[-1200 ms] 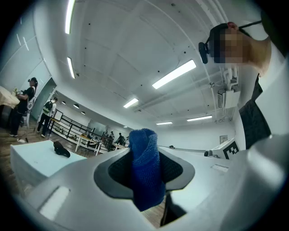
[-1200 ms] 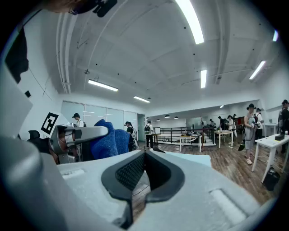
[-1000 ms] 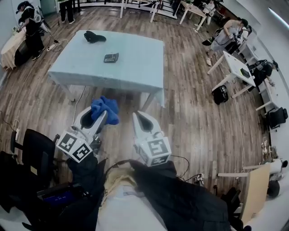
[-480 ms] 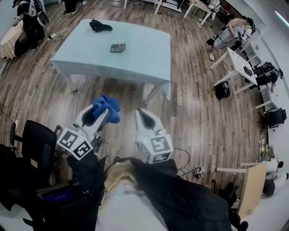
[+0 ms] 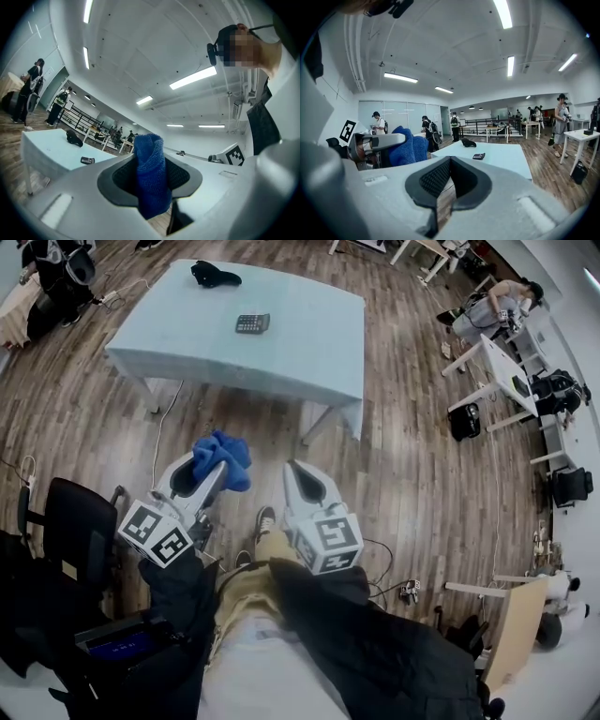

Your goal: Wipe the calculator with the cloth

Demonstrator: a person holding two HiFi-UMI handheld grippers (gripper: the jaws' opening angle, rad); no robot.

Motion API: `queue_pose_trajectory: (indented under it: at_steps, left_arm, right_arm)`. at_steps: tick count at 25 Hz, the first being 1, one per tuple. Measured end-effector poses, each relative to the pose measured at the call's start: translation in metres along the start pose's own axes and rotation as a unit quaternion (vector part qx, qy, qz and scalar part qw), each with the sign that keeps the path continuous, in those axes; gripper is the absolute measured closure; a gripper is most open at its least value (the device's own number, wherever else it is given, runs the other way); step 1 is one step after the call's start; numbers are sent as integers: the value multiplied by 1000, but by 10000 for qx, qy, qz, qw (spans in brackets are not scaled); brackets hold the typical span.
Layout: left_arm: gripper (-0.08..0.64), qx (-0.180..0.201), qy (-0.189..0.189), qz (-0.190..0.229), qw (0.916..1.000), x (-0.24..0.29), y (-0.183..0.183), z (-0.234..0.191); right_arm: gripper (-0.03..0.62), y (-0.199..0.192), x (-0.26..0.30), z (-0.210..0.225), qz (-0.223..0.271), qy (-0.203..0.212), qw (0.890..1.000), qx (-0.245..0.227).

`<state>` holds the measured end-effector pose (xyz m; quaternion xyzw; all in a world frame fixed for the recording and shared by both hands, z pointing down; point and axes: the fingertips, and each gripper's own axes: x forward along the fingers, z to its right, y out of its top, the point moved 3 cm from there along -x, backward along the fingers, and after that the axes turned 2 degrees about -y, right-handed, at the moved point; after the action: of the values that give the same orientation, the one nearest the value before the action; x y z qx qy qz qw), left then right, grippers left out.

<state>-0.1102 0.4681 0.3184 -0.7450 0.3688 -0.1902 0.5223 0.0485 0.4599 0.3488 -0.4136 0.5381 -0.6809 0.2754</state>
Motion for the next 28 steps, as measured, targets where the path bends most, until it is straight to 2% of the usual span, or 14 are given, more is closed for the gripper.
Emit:
queue_pose_trajectory:
  at_steps: [6,12,16,22,26,28]
  left_arm:
    - [414,61,320,21,9995,18,11,-41]
    - [414,323,600,42,9977,52,50,-101]
    - [415,426,638,83,9970,90,69,-150]
    - [416,557,709,15,9959,123,87,-154]
    - [415,502,792,-16,9956,140,92,-157]
    - [414,431,843,-62,9955,151,89,-172]
  right_arm:
    - [595,7,54,16,-63,275,9995,113]
    - [595,33,137,33,76,686,9972,271]
    - [595,43,200,54,99,825,9959,350]
    - [595,57,218,86,94,848,9951,490]
    - [595,64,228,101,-28,929,9943,524]
    - [594,62,243,107,-113,974,9937,540]
